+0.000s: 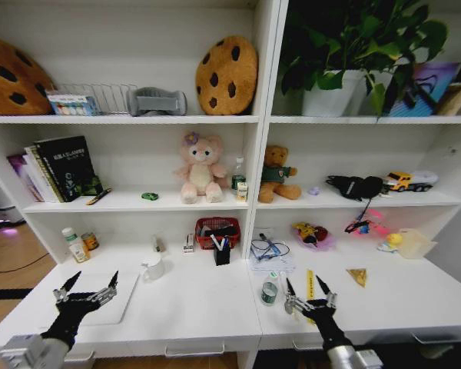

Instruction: Organize the objects on the table.

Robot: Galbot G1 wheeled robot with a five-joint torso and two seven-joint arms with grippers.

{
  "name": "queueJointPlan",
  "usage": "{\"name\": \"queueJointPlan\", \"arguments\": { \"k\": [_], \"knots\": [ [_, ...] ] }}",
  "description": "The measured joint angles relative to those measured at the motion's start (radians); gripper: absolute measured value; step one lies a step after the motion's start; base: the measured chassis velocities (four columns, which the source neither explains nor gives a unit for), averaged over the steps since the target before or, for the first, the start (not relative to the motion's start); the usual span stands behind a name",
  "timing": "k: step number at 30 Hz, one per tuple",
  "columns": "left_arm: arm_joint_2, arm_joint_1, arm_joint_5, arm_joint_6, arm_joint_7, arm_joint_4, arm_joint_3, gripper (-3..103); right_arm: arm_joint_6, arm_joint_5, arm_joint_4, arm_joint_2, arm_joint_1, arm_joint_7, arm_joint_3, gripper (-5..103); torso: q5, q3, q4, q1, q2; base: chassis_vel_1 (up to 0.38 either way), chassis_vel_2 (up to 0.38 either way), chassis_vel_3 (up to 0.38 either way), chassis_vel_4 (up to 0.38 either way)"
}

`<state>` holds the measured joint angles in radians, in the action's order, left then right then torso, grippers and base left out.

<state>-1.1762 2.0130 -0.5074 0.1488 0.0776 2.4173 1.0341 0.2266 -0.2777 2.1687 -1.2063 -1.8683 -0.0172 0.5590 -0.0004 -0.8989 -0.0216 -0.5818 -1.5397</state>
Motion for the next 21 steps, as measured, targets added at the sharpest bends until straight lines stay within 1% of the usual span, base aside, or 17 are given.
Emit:
{"name": "queueJointPlan", "arguments": {
  "k": [1, 2, 3, 4, 7, 10, 13, 21],
  "knots": [
    [0.000, 0.000, 0.000, 0.000, 0.000, 0.000, 0.000, 100, 0.000, 0.000, 0.000, 0.000, 0.000, 0.000, 0.000, 100, 0.0000, 0.000, 0.0000, 0.000, 0.000, 0.048, 0.092, -0.034, -0.061],
    [0.000, 0.000, 0.000, 0.000, 0.000, 0.000, 0.000, 100, -0.010, 0.011, -0.003, 0.003, 0.011, 0.002, -0.024, 100, -0.0001, 0.000, 0.0004, 0.000, 0.000, 0.048, 0.092, -0.037, -0.045],
    [0.000, 0.000, 0.000, 0.000, 0.000, 0.000, 0.000, 100, -0.024, 0.026, -0.009, 0.004, 0.027, 0.015, -0.048, 100, -0.0001, 0.000, 0.0002, 0.000, 0.000, 0.064, 0.102, -0.032, -0.036],
    [0.000, 0.000, 0.000, 0.000, 0.000, 0.000, 0.000, 100, -0.024, 0.026, -0.009, 0.004, 0.027, 0.015, -0.048, 100, -0.0001, 0.000, 0.0002, 0.000, 0.000, 0.064, 0.102, -0.032, -0.036],
    [0.000, 0.000, 0.000, 0.000, 0.000, 0.000, 0.000, 100, -0.055, 0.040, -0.031, 0.002, 0.070, 0.058, -0.078, 100, 0.0002, 0.000, -0.0001, 0.000, 0.000, 0.038, 0.034, -0.025, -0.027],
    [0.000, 0.000, 0.000, 0.000, 0.000, 0.000, 0.000, 100, -0.067, 0.041, -0.043, 0.005, 0.093, 0.078, -0.083, 100, 0.0004, 0.000, -0.0003, 0.000, 0.000, 0.000, 0.000, 0.000, 0.000],
    [0.000, 0.000, 0.000, 0.000, 0.000, 0.000, 0.000, 100, -0.087, 0.030, -0.063, 0.021, 0.133, 0.098, -0.098, 100, 0.0004, 0.000, 0.0000, 0.000, 0.000, 0.000, 0.000, 0.000, 0.000],
    [0.000, 0.000, 0.000, 0.000, 0.000, 0.000, 0.000, 100, -0.119, 0.022, -0.096, 0.025, 0.170, 0.098, -0.126, 100, 0.0004, 0.000, 0.0000, 0.000, 0.000, 0.000, 0.000, 0.000, 0.000]
  ]
}}
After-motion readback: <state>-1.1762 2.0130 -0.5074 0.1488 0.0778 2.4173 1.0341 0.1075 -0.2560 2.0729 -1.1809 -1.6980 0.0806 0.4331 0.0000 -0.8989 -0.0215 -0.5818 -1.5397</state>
